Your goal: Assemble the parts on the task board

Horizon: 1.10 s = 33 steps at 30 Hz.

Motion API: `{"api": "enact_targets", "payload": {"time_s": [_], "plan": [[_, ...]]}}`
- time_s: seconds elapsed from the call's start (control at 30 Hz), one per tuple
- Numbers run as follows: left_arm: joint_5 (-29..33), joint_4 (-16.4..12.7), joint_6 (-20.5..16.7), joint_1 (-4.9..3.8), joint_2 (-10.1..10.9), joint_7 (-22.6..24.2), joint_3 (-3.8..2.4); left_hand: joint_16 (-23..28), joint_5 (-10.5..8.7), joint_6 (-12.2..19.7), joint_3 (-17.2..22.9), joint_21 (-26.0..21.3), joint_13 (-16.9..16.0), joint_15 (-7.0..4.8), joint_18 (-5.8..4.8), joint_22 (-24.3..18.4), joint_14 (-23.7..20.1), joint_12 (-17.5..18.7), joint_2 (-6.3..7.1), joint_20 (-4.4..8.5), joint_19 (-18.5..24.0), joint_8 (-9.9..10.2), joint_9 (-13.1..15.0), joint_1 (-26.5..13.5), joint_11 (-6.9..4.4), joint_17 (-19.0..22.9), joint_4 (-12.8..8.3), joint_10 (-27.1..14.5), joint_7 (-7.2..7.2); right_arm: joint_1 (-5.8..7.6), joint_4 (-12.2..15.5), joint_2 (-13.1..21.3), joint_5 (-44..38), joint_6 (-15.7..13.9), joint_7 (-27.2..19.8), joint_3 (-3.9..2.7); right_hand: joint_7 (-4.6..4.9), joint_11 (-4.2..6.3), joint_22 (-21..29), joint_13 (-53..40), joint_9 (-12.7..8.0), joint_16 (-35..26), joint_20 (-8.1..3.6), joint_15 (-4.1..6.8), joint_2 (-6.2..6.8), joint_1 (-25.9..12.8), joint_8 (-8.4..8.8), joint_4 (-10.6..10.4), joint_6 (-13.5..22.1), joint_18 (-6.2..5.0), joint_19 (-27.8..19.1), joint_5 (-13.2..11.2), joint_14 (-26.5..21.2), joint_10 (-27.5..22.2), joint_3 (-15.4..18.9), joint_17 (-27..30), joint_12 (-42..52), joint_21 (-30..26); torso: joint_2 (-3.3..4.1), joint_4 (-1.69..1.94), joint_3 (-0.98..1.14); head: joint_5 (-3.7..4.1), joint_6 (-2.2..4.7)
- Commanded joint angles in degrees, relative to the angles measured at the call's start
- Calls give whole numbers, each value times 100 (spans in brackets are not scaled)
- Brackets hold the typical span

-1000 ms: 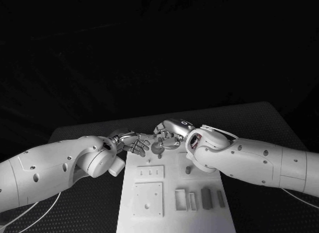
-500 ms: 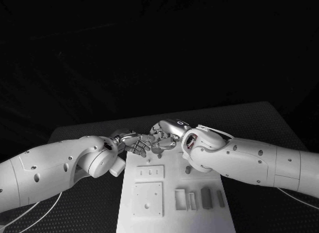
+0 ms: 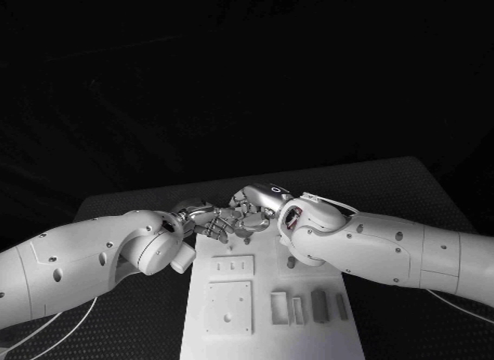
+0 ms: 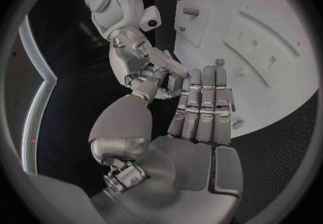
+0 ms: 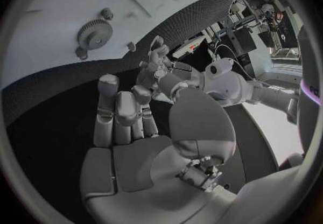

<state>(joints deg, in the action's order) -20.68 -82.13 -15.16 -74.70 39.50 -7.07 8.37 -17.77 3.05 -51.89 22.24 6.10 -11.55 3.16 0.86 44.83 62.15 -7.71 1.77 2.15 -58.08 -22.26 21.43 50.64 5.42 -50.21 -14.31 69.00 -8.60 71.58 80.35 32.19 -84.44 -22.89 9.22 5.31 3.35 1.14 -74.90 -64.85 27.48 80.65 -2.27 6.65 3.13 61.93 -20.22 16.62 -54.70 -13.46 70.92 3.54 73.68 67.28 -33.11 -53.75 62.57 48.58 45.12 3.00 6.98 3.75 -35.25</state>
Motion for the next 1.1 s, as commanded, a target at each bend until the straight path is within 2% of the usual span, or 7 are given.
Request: {"api": "enact_targets", "payload": {"time_s": [0.03, 0.1, 0.4, 0.53, 0.7, 0.93, 1.1], "plan": [[69, -35, 50, -8, -22, 156, -8, 25, -7, -49, -1, -10, -9, 13, 47, 8, 46, -22, -58, 14, -44, -4, 1, 22, 17, -10, -42, 43, 3, -3, -15, -28, -139, 50, -15, 1, 210, -18, -96, 7, 8, -10, -43, 39, 3, -32, -24, -16, -249, -154, -5, -17, -3, 40, -6, -4, 16, 13, -3, 126, 3, -11, -12], [81, -38, 48, -8, -23, 162, -8, 27, -7, -54, 2, -11, -13, 12, 45, 10, 48, -21, -79, 15, -45, -3, 0, 28, 16, -16, -51, 45, 5, -6, -26, -42, -136, 50, -15, 1, 209, -17, -96, 7, 8, -11, -44, 39, 3, -33, -24, -17, -249, -154, -4, -17, -5, 40, -6, 0, 16, 13, -5, 121, 8, -21, -20], [114, -59, 45, -8, -28, 182, -8, 55, -9, -81, 58, -23, -45, 8, 31, 29, 64, -8, -276, 23, -55, 14, -6, 137, 14, -61, -156, 53, 10, -9, -63, -47, -96, 73, -20, 3, 208, -16, -96, 7, 9, -11, -44, 41, 2, -36, -23, -18, -252, -154, -1, -17, -2, 42, -8, -2, 16, 12, -3, 121, 8, -19, -31], [123, -20, 107, -8, -13, 241, -8, 72, -22, -90, 221, -29, -62, 11, 24, 41, 71, 2, -283, 21, -68, 22, -6, 180, 17, -89, -59, 57, 6, -10, -56, -33, -71, 76, -23, 4, 207, -16, -95, 8, 10, -11, -45, 41, 2, -38, -23, -19, -254, -154, 0, -17, 0, 42, -9, -4, 16, 12, -7, 121, 9, -23, -37], [109, 8, 112, -9, -7, 187, -8, 89, -22, -85, 236, -39, -73, 16, 17, 51, 68, 14, -144, 18, -61, 32, -7, 112, 22, -109, 3, 51, 0, -15, -43, -15, -68, 98, -27, 4, 207, -15, -95, 8, 12, -12, -45, 42, 1, -41, -24, -20, -258, -154, 1, -17, 0, 43, -9, -2, 16, 11, -6, 124, 13, -10, -45], [108, 20, 207, -9, -12, 187, -8, 104, -23, -111, 255, -44, -94, 12, 20, 67, 80, 16, -32, 23, -71, 25, 2, -1, 15, -138, 127, 65, 11, -20, -80, -16, -21, 134, -34, 5, 205, -14, -95, 8, 13, -10, -45, 43, -1, -43, -24, -20, -261, -154, 3, -17, 5, 44, -10, -11, 16, 11, -6, 118, 14, -19, -48], [108, 18, 193, -10, -15, 182, -8, 115, -22, -128, 267, -51, -105, 8, 23, 73, 82, 19, 6, 27, -69, 20, 8, -70, 9, -153, 204, 71, 22, -24, -90, -24, -12, 137, -38, 9, 204, -12, -95, 9, 15, -14, -45, 44, -2, -48, -26, -22, -267, -154, 4, -17, -1, 45, -11, 4, 16, 10, -5, 120, 5, -21, -45]]}}
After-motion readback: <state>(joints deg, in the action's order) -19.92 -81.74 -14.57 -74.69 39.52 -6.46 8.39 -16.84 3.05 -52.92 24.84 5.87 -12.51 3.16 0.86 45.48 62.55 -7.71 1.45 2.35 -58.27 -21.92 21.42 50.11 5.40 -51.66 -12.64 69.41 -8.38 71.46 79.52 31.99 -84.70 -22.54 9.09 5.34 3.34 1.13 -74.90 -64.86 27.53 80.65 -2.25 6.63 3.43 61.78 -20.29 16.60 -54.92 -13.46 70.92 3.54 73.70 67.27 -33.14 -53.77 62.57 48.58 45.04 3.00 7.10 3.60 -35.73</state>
